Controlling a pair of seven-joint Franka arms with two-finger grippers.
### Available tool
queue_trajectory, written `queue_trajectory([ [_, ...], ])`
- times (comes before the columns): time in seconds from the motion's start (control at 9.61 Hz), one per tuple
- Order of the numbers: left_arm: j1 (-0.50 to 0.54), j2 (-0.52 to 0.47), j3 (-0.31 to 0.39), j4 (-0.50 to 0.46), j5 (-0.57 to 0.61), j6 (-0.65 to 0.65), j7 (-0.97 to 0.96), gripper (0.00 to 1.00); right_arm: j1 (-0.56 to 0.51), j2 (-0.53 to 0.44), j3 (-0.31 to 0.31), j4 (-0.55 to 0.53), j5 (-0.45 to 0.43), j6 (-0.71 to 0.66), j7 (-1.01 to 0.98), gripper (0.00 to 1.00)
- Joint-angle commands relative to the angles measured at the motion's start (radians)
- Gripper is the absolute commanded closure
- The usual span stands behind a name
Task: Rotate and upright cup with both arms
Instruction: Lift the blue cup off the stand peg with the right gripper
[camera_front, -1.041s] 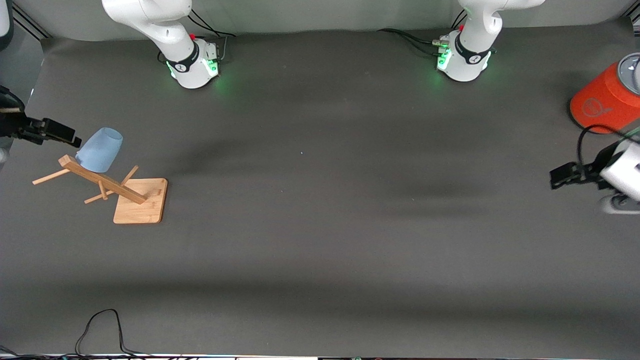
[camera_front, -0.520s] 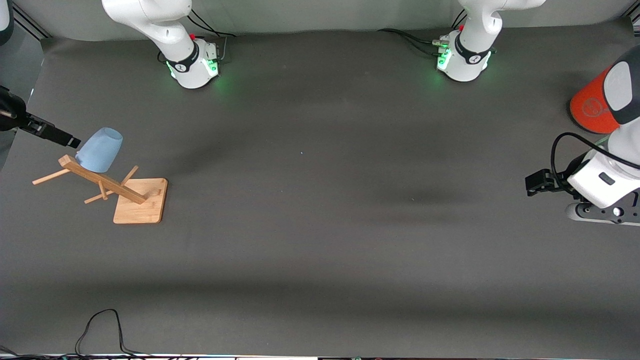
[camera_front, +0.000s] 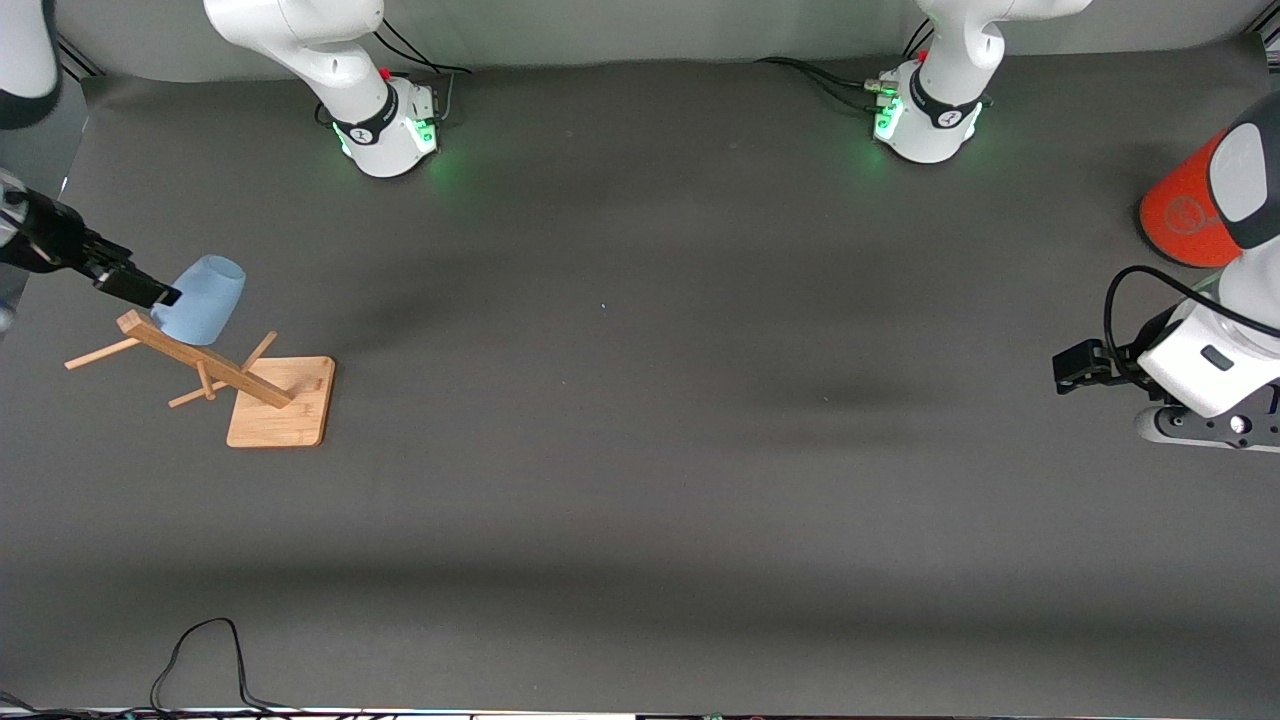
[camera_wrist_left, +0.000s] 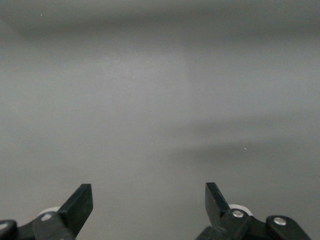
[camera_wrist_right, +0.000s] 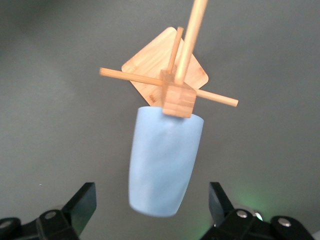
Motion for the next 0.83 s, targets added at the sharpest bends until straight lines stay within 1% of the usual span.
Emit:
queue_trajectory([
  [0.0,-0.005,0.002,0.007,0.010,-0.008,0.002,0.000,0.00,0.009,-0.088,-0.022,-0.169,0.004,0.107,0.026,0.00],
  [0.21,-0.005,0.002,0.007,0.010,-0.008,0.002,0.000,0.00,0.009,-0.086,-0.044,-0.234,0.006,0.172,0.029,0.00],
  [0.42,-0.005,0.002,0.007,0.009,-0.008,0.002,0.000,0.00,0.013,-0.057,-0.045,-0.240,0.013,0.221,0.030,0.00],
  [0.73,-0.005,0.002,0.007,0.009,-0.009,0.002,0.000,0.00,0.016,-0.031,-0.043,-0.237,0.016,0.250,0.032,0.00],
])
